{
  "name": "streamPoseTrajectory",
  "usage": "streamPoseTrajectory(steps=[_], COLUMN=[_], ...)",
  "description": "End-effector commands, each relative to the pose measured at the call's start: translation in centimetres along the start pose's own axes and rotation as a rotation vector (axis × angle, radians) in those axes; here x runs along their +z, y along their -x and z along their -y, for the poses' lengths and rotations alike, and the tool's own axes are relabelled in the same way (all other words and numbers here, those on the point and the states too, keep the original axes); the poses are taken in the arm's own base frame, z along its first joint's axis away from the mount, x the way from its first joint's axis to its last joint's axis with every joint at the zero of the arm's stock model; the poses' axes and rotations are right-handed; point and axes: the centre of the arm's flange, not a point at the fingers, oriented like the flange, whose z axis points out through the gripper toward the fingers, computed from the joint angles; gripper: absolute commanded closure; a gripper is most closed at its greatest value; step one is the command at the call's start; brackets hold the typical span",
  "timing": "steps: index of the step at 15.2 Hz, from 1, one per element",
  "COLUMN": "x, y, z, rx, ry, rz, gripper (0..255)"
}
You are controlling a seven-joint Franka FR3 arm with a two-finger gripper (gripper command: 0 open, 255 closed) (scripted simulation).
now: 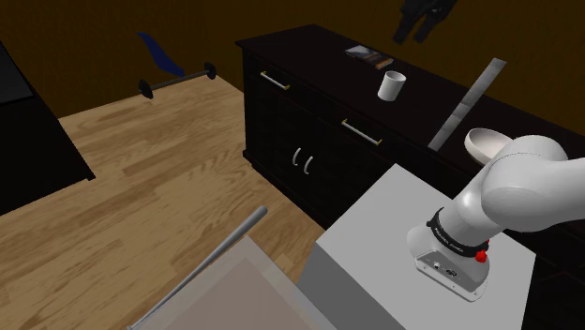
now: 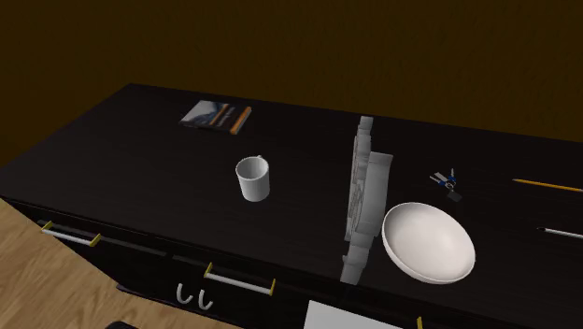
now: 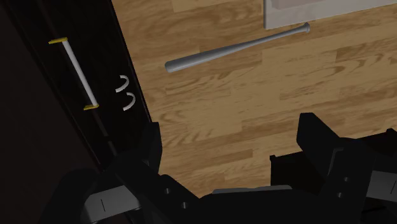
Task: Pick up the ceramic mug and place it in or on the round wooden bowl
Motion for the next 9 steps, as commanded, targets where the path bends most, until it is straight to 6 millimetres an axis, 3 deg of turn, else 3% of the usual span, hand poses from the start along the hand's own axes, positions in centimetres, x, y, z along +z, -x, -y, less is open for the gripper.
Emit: streamPoseTrajectory(steps=[1,9], x=[0.0,5.0], y=[0.0,-3.2], z=[0.0,-8.3], rx=[0.000,-0.011], ry=[0.000,0.035], rz=[0.000,0.023], gripper=[0,0])
